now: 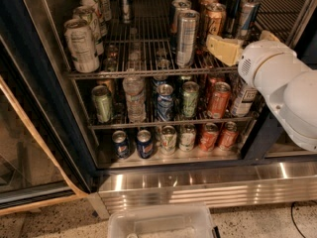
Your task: Pick redbull can from top shelf of fridge
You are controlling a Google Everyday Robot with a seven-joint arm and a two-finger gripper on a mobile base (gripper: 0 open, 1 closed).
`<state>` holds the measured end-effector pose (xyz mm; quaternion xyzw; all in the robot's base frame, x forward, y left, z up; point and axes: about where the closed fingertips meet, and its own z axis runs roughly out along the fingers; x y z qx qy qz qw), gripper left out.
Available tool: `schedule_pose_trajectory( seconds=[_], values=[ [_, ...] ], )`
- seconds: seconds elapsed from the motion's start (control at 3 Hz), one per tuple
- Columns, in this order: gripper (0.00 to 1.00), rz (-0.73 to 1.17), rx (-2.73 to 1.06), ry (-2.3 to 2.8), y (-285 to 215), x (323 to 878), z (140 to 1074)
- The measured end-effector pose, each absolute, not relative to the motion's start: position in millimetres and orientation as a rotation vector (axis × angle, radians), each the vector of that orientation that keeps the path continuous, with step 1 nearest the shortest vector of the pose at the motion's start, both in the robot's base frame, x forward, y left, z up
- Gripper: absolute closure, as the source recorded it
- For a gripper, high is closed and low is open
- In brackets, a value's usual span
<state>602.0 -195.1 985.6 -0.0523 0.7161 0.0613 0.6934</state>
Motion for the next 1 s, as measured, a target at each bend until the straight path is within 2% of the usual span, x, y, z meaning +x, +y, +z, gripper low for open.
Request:
schedule_pose_trajectory(
  seconds=[0.33, 0.67, 1.0],
  values=[
    [0.28, 0.137, -0.117, 1.599, -195.1, 602.0, 985.6],
    [0.27, 0.137, -0.117, 1.599, -195.1, 602.0, 985.7],
    [0.32, 0.137, -0.118, 1.598, -194.2, 602.3, 986.2]
  ],
)
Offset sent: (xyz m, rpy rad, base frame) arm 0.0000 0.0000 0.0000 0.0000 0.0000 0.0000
